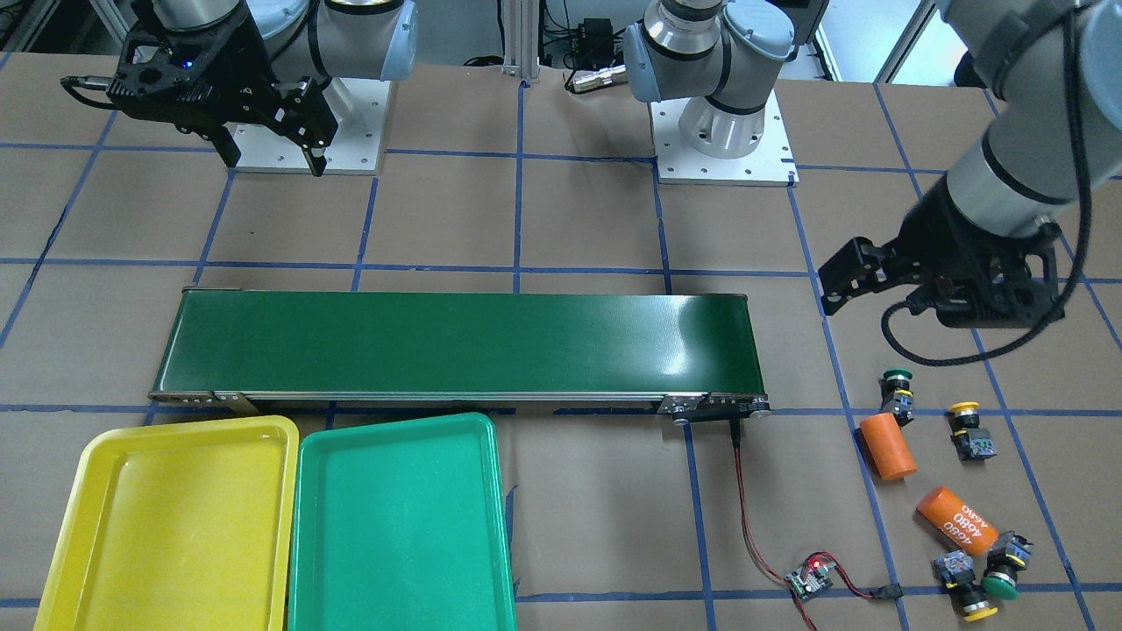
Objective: Sort buttons by color to trays
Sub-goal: 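Reach the left gripper down and grasp the plain orange cylinder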
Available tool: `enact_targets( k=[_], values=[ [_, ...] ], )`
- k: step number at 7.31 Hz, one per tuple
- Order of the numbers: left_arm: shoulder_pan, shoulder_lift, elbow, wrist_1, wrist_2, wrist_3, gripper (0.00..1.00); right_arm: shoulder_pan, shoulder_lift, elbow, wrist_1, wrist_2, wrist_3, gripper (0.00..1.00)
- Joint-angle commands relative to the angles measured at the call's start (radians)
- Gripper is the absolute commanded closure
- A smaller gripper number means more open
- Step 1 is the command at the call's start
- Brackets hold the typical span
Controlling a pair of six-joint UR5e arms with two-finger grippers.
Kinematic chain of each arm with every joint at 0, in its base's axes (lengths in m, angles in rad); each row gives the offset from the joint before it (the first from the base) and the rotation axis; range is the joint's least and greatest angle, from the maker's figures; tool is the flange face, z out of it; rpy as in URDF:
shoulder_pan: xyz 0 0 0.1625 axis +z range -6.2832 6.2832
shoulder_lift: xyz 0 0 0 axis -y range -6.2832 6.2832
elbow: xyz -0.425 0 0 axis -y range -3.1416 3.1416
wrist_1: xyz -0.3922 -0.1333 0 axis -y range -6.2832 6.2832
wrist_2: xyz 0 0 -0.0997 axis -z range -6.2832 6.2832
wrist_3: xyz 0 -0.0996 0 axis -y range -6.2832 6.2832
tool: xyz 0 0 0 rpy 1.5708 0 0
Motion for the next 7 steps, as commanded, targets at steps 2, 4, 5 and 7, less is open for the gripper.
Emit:
enact_targets(
  k=[2, 4, 5, 7],
  values=[
    [0.173, -0.132, -0.132, 0.258, 0.007, 0.279, 0.00, -0.001, 0.000, 0.000, 0.002, -0.014, -0.003, 0.00],
    [0.223, -0.213, -0.212, 0.499, 0.004, 0.378, 0.00, 0.000, 0.001, 0.000, -0.001, 0.000, -0.003, 0.00],
    [0.224, -0.261, -0.217, 0.571, 0.005, 0.403, 0.00, 0.000, 0.001, 0.001, 0.005, -0.014, -0.006, 0.00],
    [0.218, -0.307, -0.215, 0.606, -0.007, 0.388, 0.00, 0.000, 0.001, 0.003, -0.001, -0.006, -0.005, 0.00]
  ],
)
